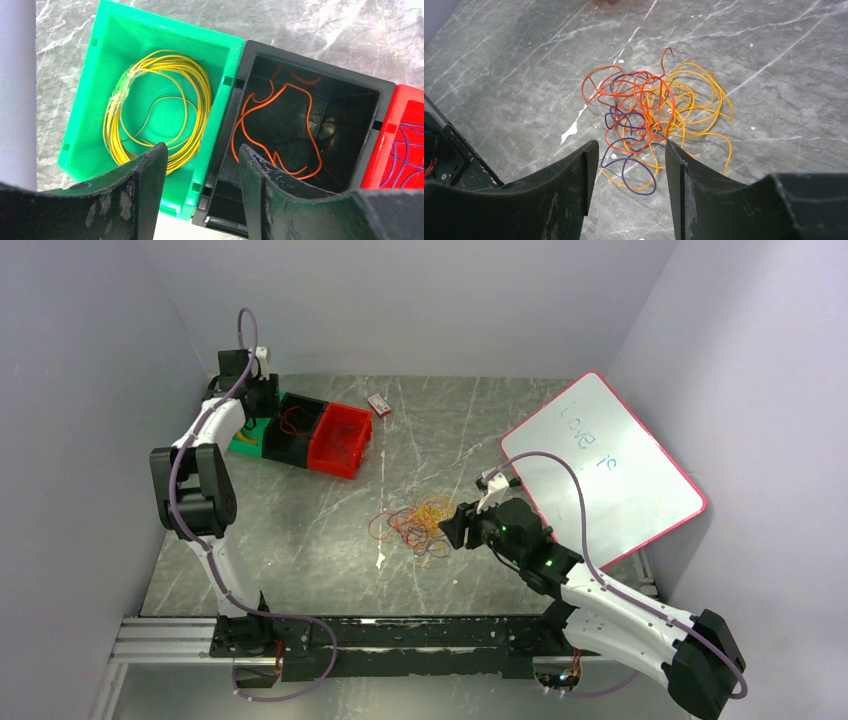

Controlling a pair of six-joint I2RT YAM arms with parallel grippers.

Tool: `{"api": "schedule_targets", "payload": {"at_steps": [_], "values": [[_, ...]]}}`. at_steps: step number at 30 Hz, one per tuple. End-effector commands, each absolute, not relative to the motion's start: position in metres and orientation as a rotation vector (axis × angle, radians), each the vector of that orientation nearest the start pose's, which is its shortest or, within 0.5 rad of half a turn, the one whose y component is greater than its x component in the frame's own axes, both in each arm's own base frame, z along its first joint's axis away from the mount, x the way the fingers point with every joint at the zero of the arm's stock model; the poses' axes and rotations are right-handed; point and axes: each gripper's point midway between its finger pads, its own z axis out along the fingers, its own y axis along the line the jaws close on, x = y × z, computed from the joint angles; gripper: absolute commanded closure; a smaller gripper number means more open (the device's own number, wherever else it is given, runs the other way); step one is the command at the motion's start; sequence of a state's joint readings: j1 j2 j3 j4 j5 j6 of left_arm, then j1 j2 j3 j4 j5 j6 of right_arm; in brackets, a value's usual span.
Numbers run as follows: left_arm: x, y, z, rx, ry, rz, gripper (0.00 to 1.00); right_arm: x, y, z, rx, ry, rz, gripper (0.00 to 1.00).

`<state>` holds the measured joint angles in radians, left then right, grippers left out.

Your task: Untangle the cables

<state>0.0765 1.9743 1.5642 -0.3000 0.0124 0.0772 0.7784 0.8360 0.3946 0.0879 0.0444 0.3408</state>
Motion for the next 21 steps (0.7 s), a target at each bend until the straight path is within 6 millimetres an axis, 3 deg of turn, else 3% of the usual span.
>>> {"api": "schedule_targets", "payload": {"at_steps": [1,2,5,12,21], "values": [[0.534,0.044,0.122,-0.042,2.286,0.000,0.39,0.217,0.224,0.144,-0.394,1.932,0.716,0.45],[0.533,0.044,0.118,-0.041,2.299,-0.011,0.25,0.217,0.224,0.145,-0.393,1.931,0.715,0.45],[0.533,0.035,0.109,-0.020,2.330,-0.075,0.11,0.217,0.224,0.145,-0.395,1.932,0.713,0.45],[0.520,0.017,0.091,-0.034,2.372,-0.200,0.07,0.216,0.223,0.147,-0.390,1.928,0.718,0.44],[0.496,-0.013,0.093,-0.041,2.376,-0.398,0.08,0.215,0.221,0.148,-0.397,1.927,0.712,0.44]]}}
